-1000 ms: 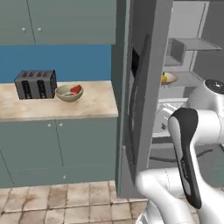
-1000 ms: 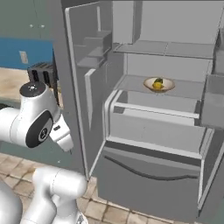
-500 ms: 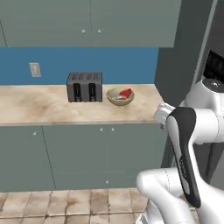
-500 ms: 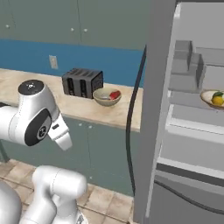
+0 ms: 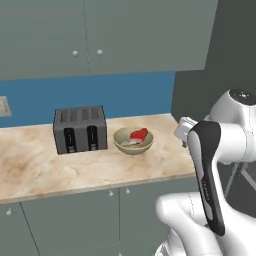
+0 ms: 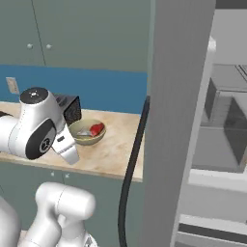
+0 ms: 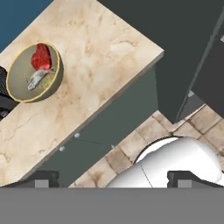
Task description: Place the bowl with the broccoli and lemon on the second highest shelf of the fridge. Place the bowl with the fish and steak on the top shelf of the fridge.
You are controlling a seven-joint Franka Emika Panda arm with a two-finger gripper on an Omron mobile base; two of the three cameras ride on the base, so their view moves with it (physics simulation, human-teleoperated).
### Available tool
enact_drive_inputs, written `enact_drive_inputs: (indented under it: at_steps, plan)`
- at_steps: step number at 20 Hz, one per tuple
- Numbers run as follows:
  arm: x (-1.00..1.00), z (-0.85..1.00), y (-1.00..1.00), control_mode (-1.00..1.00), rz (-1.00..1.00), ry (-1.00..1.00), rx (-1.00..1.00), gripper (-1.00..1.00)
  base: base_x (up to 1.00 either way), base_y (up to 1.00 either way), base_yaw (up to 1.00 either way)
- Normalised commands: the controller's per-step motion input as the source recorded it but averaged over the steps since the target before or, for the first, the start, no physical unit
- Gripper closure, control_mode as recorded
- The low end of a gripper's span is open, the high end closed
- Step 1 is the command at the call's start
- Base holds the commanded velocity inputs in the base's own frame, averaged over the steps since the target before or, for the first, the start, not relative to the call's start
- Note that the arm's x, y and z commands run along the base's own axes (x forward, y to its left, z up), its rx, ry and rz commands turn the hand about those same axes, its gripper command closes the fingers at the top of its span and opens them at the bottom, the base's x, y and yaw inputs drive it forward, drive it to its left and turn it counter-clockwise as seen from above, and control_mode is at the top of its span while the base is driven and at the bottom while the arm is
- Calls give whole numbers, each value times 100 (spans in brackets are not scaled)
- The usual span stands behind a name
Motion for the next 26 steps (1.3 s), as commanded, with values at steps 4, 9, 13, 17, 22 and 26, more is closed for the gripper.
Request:
enact_drive_inputs:
  at_steps: [4, 9, 13, 17, 22, 26]
  plan:
    - [0, 0, 0, 100, 0, 0, 0, -100, 57, 16, -2]
    - [18, -11, 1, -100, 0, 0, -1, -100, 36, 14, 0]
    - [100, -79, 0, -100, 0, 4, 0, -100, 0, 0, 0]
    - [96, -83, 0, -100, 0, 9, 0, -100, 0, 0, 0]
    - [93, -58, 1, -100, 0, 16, 0, -100, 0, 0, 0]
    - [61, -28, 23, -100, 4, 22, 0, -100, 0, 0, 0]
